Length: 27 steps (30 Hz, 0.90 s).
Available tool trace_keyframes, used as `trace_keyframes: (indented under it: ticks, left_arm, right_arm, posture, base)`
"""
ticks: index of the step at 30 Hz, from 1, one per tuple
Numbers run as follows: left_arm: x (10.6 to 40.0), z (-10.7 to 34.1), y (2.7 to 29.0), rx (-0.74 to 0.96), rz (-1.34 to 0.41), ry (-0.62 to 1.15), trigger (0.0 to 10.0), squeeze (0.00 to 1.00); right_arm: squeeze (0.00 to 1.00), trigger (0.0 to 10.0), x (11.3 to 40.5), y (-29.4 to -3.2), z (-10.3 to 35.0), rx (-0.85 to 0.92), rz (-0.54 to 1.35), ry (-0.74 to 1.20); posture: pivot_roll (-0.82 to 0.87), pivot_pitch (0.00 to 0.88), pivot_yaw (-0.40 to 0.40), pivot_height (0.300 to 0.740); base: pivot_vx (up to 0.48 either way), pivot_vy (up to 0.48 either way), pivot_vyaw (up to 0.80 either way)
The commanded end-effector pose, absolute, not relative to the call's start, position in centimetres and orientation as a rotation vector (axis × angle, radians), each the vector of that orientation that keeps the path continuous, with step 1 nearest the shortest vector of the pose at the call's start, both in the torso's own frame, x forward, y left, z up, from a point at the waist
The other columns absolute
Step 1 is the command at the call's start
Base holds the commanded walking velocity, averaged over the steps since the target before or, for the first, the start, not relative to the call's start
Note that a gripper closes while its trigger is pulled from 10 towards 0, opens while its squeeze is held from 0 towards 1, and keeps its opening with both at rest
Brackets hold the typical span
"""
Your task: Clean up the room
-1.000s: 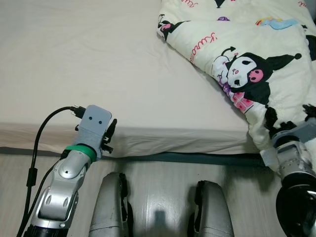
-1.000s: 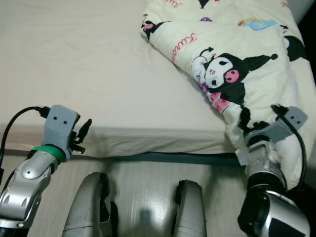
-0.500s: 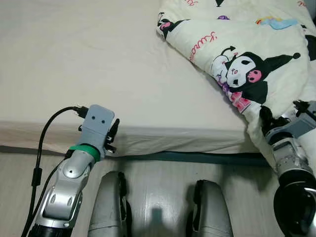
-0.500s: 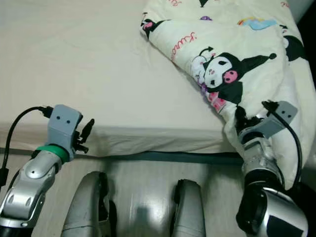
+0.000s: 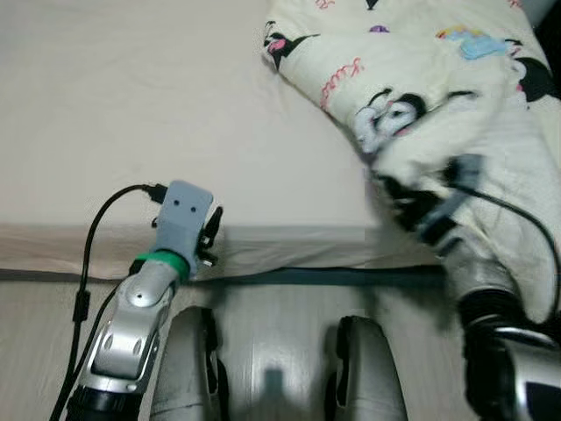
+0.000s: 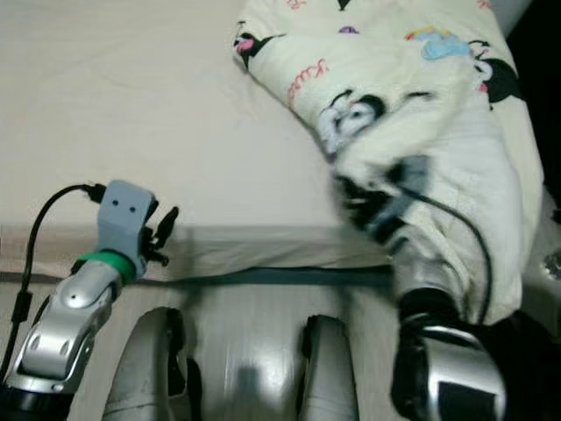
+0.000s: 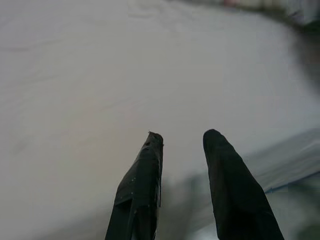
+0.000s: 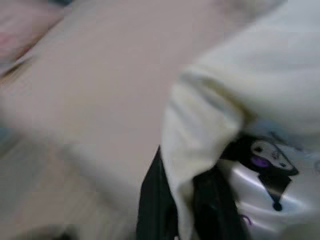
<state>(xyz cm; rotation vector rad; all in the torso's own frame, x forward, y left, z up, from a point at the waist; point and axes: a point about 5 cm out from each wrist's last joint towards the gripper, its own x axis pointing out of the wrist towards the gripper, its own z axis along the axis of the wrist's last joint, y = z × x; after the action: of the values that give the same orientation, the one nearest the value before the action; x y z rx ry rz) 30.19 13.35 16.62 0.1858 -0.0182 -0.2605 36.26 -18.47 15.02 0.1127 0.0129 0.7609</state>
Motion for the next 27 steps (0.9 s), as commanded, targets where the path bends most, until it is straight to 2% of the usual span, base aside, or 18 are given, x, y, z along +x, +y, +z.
trace_keyframes:
  ticks: [1, 2, 4, 7, 8, 10, 12, 13, 14, 15, 21, 22, 23, 26, 27]
  left_arm:
    - [30.1, 16.1, 13.4, 0.164, -0.276, 0.003, 10.0, 0.0]
    - [30.2, 16.3, 13.2, 0.156, -0.291, -0.004, 10.0, 0.0]
    - [30.4, 16.3, 12.8, 0.154, -0.309, -0.008, 10.0, 0.0]
    - [30.4, 16.3, 12.8, 0.154, -0.309, -0.008, 10.0, 0.0]
    - [30.4, 16.3, 12.7, 0.154, -0.312, -0.008, 10.0, 0.0]
    - [30.3, 15.9, 12.3, 0.151, -0.319, -0.001, 10.0, 0.0]
    - [30.3, 15.8, 12.2, 0.15, -0.321, 0.002, 10.0, 0.0]
    - [30.3, 15.6, 12.2, 0.15, -0.323, 0.005, 10.0, 0.0]
    - [30.3, 15.6, 12.2, 0.15, -0.323, 0.005, 10.0, 0.0]
    - [30.3, 15.5, 12.1, 0.151, -0.323, 0.008, 10.0, 0.0]
    - [30.4, 15.4, 12.1, 0.154, -0.325, 0.011, 10.0, 0.0]
    - [30.4, 15.4, 12.1, 0.156, -0.325, 0.012, 10.0, 0.0]
    - [30.4, 15.3, 12.1, 0.158, -0.321, 0.015, 10.0, 0.0]
    - [30.4, 15.3, 12.1, 0.159, -0.319, 0.016, 10.0, 0.0]
    - [30.4, 15.1, 12.1, 0.162, -0.319, 0.021, 10.0, 0.0]
  right_arm:
    - [0.0, 1.8, 35.1, -15.5, 13.6, 0.08, 0.969, 0.086]
    - [0.0, 10.0, 33.7, -13.9, 12.5, 0.048, 1.095, 0.135]
    - [0.0, 10.0, 30.7, -12.5, 9.2, -0.022, 1.255, 0.267]
    - [0.0, 10.0, 30.7, -12.5, 9.2, -0.022, 1.255, 0.267]
    - [0.0, 10.0, 29.7, -12.4, 8.1, -0.041, 1.287, 0.312]
    - [0.0, 10.0, 28.5, -13.7, 5.1, -0.119, 1.208, 0.411]
    - [0.0, 10.0, 28.2, -14.2, 4.3, -0.145, 1.167, 0.435]
    - [0.95, 10.0, 28.3, -14.8, 3.7, -0.148, 1.101, 0.455]
    - [0.95, 10.0, 28.3, -14.8, 3.7, -0.148, 1.101, 0.455]
    - [1.0, 10.0, 28.4, -15.1, 3.6, -0.147, 1.071, 0.459]
    - [1.0, 10.0, 28.0, -15.1, 4.5, -0.151, 1.109, 0.426]
    - [0.03, 10.0, 28.8, -15.1, 7.2, -0.124, 1.078, 0.301]
    - [0.0, 10.0, 30.0, -15.6, 10.5, -0.07, 0.99, 0.139]
    - [0.0, 10.0, 30.6, -16.1, 12.9, -0.031, 0.927, 0.033]
    - [0.0, 10.0, 31.9, -17.6, 15.3, 0.04, 0.769, -0.1]
  posture:
    - [0.09, 0.213, 0.085, 0.575]
    - [0.08, 0.204, 0.078, 0.575]
    - [0.07, 0.198, 0.071, 0.575]
    - [0.07, 0.198, 0.071, 0.575]
    - [0.07, 0.196, 0.068, 0.575]
    - [0.06, 0.192, 0.062, 0.575]
    - [0.06, 0.192, 0.062, 0.575]
    - [0.06, 0.192, 0.062, 0.575]
    - [0.06, 0.192, 0.062, 0.575]
    - [0.05, 0.19, 0.066, 0.575]
    - [0.05, 0.191, 0.068, 0.575]
    - [0.05, 0.194, 0.063, 0.575]
    - [0.05, 0.199, 0.065, 0.575]
    - [0.05, 0.199, 0.065, 0.575]
    - [0.05, 0.201, 0.068, 0.575]
  base:
    - [0.0, 0.0, 0.0]
    - [0.0, 0.0, 0.0]
    - [0.0, 0.0, 0.0]
    - [0.0, 0.0, 0.0]
    - [0.0, 0.0, 0.0]
    - [0.0, 0.0, 0.0]
    - [0.0, 0.0, 0.0]
    - [0.0, 0.0, 0.0]
    - [0.0, 0.0, 0.0]
    - [0.0, 0.0, 0.0]
    - [0.0, 0.0, 0.0]
    - [0.0, 0.0, 0.0]
    - [0.0, 0.0, 0.0]
    - [0.0, 0.0, 0.0]
    - [0.0, 0.0, 0.0]
